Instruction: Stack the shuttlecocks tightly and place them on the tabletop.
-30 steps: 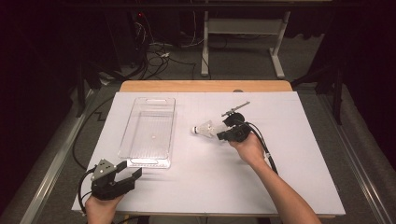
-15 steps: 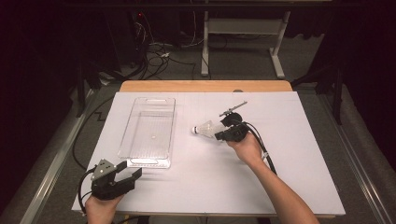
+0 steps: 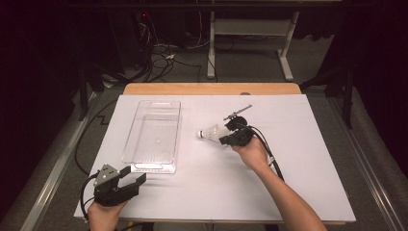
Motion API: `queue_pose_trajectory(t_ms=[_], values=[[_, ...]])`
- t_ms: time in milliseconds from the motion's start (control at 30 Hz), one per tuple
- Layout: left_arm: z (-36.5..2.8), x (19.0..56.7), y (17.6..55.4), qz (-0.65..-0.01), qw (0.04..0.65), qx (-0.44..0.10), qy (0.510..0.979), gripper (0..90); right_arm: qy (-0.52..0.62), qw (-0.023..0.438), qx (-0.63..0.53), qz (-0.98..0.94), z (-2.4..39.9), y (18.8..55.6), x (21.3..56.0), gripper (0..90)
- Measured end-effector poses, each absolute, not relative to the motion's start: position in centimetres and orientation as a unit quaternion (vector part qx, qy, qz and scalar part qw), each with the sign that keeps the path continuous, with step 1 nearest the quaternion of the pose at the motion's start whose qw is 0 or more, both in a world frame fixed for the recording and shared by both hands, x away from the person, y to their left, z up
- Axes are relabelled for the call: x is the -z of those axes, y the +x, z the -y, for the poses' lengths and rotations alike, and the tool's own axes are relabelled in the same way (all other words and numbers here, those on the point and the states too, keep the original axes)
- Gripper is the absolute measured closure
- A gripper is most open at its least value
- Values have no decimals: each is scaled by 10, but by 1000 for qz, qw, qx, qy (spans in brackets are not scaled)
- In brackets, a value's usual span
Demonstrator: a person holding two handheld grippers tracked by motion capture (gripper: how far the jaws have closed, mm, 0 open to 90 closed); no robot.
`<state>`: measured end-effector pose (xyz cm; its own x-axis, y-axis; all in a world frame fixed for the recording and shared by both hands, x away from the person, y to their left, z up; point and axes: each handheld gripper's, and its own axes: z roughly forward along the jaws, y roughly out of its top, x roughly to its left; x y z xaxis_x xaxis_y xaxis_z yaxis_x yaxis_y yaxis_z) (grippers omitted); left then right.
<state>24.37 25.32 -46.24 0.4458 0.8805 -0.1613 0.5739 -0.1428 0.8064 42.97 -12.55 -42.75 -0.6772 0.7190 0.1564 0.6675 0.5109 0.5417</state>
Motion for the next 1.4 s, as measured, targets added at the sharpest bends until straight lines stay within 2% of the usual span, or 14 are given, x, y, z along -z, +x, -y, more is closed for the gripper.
queue_pose_trajectory(t_ms=[1400], values=[[-253, 462, 244, -494, 428, -178, 736, 348, 396, 45, -288, -871, 114, 436, 430, 892]])
